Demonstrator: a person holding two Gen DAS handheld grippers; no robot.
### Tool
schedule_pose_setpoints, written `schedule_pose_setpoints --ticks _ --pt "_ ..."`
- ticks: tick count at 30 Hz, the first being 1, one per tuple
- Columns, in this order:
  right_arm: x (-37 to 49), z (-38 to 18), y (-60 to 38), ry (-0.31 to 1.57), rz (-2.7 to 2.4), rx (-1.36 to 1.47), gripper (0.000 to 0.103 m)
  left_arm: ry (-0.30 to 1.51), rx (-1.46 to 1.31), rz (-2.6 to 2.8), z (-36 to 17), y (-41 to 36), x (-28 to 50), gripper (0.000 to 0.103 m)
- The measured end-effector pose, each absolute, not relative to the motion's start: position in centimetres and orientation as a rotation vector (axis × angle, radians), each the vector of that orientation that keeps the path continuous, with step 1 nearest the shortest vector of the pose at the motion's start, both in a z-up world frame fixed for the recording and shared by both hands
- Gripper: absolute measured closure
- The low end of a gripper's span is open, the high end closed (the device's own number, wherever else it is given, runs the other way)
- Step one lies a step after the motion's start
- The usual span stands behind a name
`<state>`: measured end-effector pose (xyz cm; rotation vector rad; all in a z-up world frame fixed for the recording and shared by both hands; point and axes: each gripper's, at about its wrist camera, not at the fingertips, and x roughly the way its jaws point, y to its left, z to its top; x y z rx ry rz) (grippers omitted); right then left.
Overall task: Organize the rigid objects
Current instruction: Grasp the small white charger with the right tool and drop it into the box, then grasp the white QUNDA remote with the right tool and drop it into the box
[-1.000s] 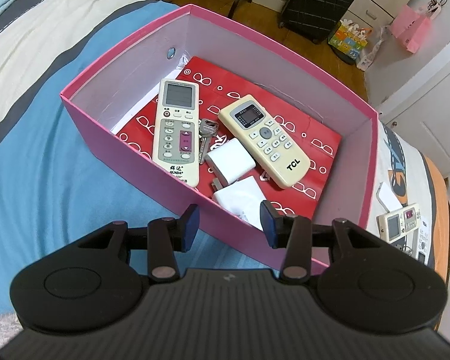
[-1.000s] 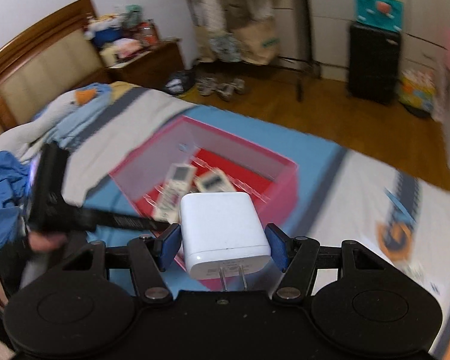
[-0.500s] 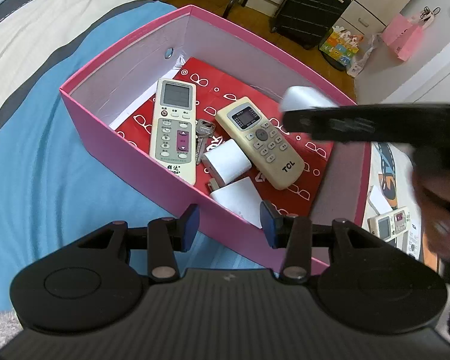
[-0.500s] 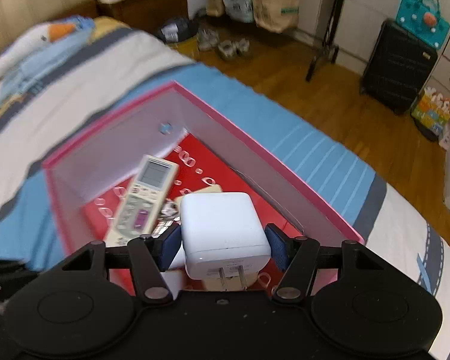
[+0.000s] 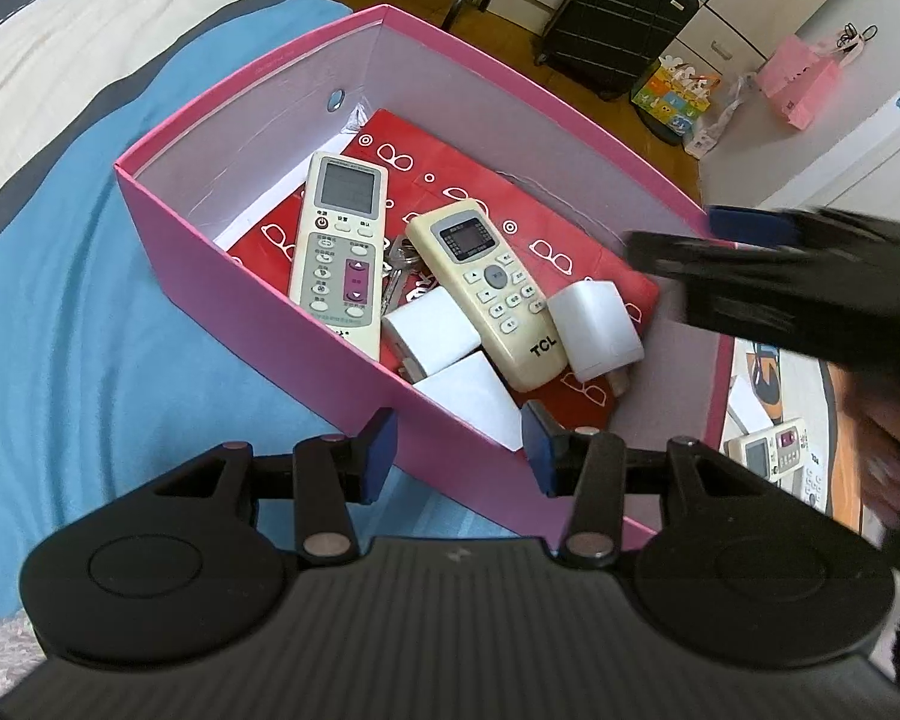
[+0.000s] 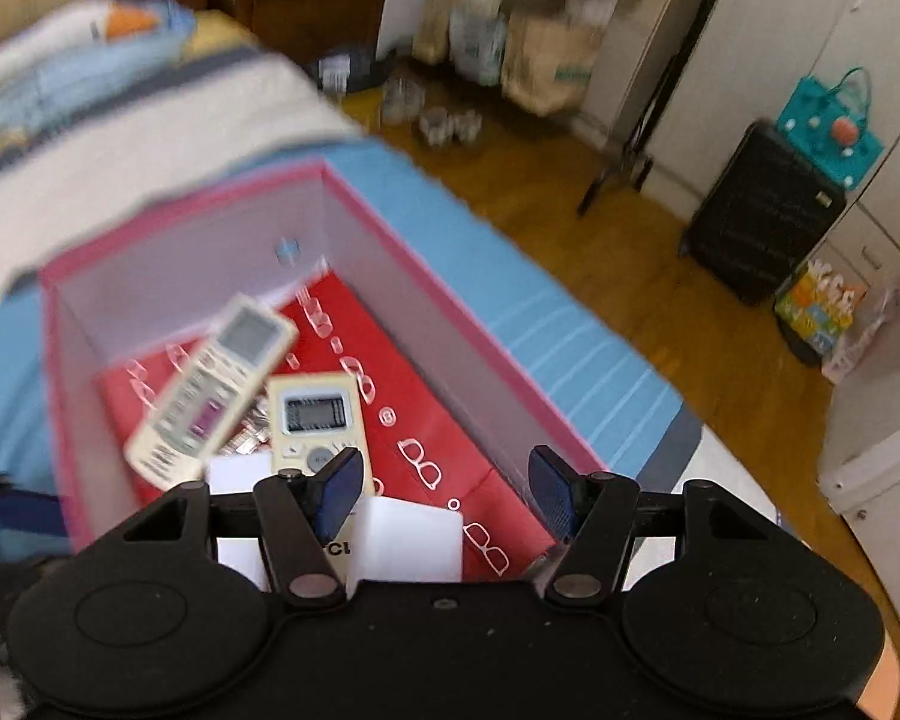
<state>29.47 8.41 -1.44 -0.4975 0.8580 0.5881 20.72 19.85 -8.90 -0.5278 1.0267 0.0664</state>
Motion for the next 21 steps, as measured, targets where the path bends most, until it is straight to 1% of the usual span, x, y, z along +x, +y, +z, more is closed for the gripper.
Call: schedule_pose_setpoints --ticks 2,4,5,9,14,16,17,18,21 --pt "27.3 0.4 6.2 0.806 0.610 -0.435 0.036 1.028 -0.530 0.070 -8.9 19.8 20.8 0.059" --pt "25.6 2.0 3.7 0.767 0.628 -0.379 0.032 1.030 -0.528 0.073 -8.9 19.7 21.0 0.059" --pt "24.8 2.6 2.5 0.754 0.631 -0.356 0.031 1.031 -0.527 0.075 -8.9 19.7 21.0 0.059" --pt "22.3 3.8 -2.5 0.797 0.614 -0.267 0.031 1.034 -0.526 0.081 -8.9 19.7 21.0 0.059" --pt "21.5 3.4 -8.8 0.905 0.524 -0.113 0.031 1.032 -0.493 0.089 -8.8 19.3 21.0 0.059" --pt "21.6 2.5 -11.3 0.928 0.481 -0.037 0.030 1.031 -0.485 0.096 -8.7 19.1 21.0 0.059" --pt "21.8 1.8 -12.4 0.943 0.458 0.001 0.024 1.030 -0.478 0.100 -8.7 19.0 21.0 0.059" --pt "22.1 1.1 -13.4 0.959 0.427 0.043 0.017 1.028 -0.472 0.103 -8.6 18.9 21.0 0.059" --pt "23.0 -2.2 -16.6 0.996 0.336 0.201 0.017 1.025 -0.465 0.109 -8.5 18.8 20.9 0.059"
